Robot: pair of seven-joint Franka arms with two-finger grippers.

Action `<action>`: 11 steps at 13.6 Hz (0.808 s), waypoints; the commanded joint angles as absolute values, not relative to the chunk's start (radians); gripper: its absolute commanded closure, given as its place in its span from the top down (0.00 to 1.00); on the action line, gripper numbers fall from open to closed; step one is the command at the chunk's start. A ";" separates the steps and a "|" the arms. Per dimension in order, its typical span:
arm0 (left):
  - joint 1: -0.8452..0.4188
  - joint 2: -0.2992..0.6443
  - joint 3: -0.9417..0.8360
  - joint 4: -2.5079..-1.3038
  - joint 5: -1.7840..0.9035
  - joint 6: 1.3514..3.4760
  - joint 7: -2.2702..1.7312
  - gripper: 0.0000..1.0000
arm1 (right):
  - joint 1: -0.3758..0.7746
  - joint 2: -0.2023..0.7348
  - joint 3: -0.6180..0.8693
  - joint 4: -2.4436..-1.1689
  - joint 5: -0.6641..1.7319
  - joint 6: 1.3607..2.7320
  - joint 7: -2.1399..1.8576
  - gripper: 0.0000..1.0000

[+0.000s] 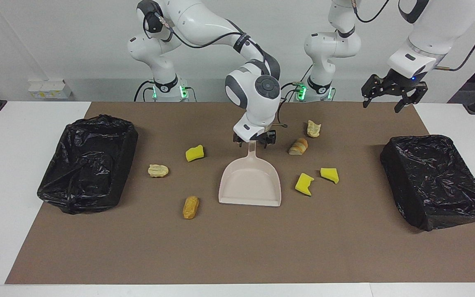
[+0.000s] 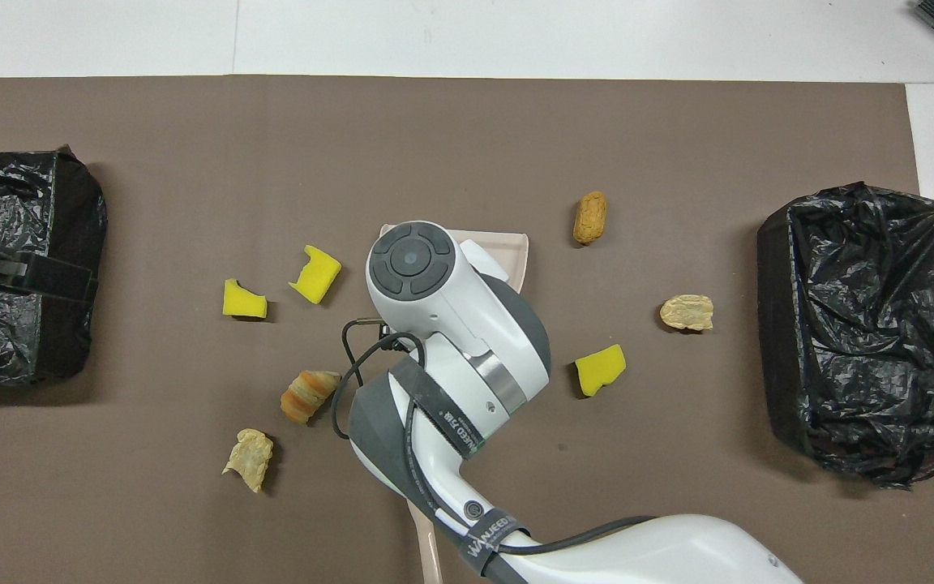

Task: Sweep and dump trash in bin
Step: 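Reach the right gripper to the dustpan handle and grasp it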

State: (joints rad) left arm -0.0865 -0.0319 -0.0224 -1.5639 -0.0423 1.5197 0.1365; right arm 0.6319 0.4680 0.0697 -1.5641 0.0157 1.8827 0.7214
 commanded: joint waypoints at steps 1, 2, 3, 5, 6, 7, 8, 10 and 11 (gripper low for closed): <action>-0.091 -0.073 -0.026 -1.611 -0.057 1.516 0.133 1.00 | 0.635 0.391 0.072 -1.701 0.032 1.954 0.739 0.99; -0.091 -0.106 -0.044 -1.658 -0.057 1.511 0.133 1.00 | 0.635 0.388 0.072 -1.706 0.032 1.954 0.739 0.81; -0.089 -0.148 -0.066 -1.722 -0.057 1.519 0.133 1.00 | 0.635 0.387 0.072 -1.710 0.032 1.954 0.739 0.62; -0.091 -0.245 -0.106 -1.863 -0.058 1.555 0.132 1.00 | 0.637 0.379 0.072 -1.717 0.032 1.944 0.732 0.13; -0.091 -0.302 -0.150 -1.940 -0.060 1.578 0.124 1.00 | 0.635 0.382 0.072 -1.707 0.032 1.941 0.729 0.00; -0.089 -0.343 -0.193 -2.006 -0.060 1.607 0.088 1.00 | 0.634 0.385 0.072 -1.704 0.029 1.942 0.723 0.00; -0.090 -0.380 -0.234 -2.066 -0.070 1.636 0.039 1.00 | 0.627 0.387 0.072 -1.701 0.015 1.941 0.701 0.00; -0.089 -0.431 -0.332 -2.153 -0.153 1.667 -0.049 1.00 | 0.605 0.376 0.069 -1.681 0.015 1.927 0.571 0.00; -0.087 -0.446 -0.404 -2.190 -0.179 1.686 -0.111 1.00 | 0.579 0.361 0.071 -1.681 0.027 1.925 0.524 0.00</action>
